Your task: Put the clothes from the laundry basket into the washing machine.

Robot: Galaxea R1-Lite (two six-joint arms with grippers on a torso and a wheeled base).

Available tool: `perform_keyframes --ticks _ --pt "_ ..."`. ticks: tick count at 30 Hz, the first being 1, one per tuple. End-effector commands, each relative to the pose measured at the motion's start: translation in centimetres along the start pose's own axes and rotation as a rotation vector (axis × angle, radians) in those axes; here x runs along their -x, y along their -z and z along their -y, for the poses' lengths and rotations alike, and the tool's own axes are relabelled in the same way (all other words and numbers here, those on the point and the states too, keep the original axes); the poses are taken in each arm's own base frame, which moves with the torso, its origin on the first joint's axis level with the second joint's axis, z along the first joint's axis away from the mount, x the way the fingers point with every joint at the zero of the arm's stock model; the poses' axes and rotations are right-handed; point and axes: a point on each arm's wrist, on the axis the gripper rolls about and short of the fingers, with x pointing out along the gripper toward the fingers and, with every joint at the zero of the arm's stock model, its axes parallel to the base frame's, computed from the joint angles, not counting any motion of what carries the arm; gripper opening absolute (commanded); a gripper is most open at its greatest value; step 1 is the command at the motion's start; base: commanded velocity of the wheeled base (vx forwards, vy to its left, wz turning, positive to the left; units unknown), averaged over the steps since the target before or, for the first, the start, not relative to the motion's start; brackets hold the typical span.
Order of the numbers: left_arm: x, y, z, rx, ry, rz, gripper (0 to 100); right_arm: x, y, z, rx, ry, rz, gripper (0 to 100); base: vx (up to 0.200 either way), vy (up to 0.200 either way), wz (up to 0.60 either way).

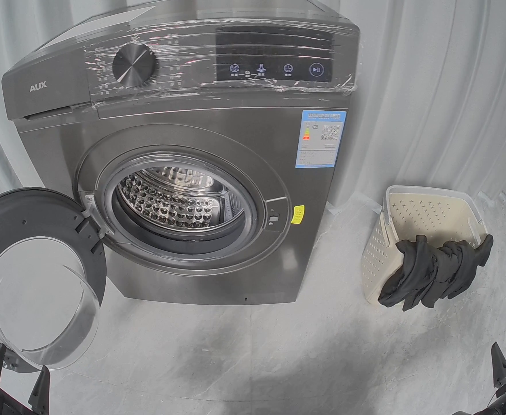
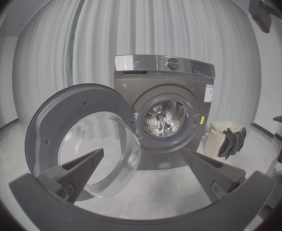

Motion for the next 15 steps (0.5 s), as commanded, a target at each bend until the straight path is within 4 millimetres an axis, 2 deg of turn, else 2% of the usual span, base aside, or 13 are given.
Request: perform_keyframes --ticks 1,15 --pt "-0.03 0.47 0.00 0.000 -0.001 -0.004 100 -0.02 0.51 0.00 0.000 0.000 -0.003 100 0.000 -0.200 0.00" --pt "-0.01 0.43 0.00 0.000 -0.001 -0.002 100 -0.02 0.51 0.00 0.000 0.000 -0.003 100 0.000 -0.200 0.00"
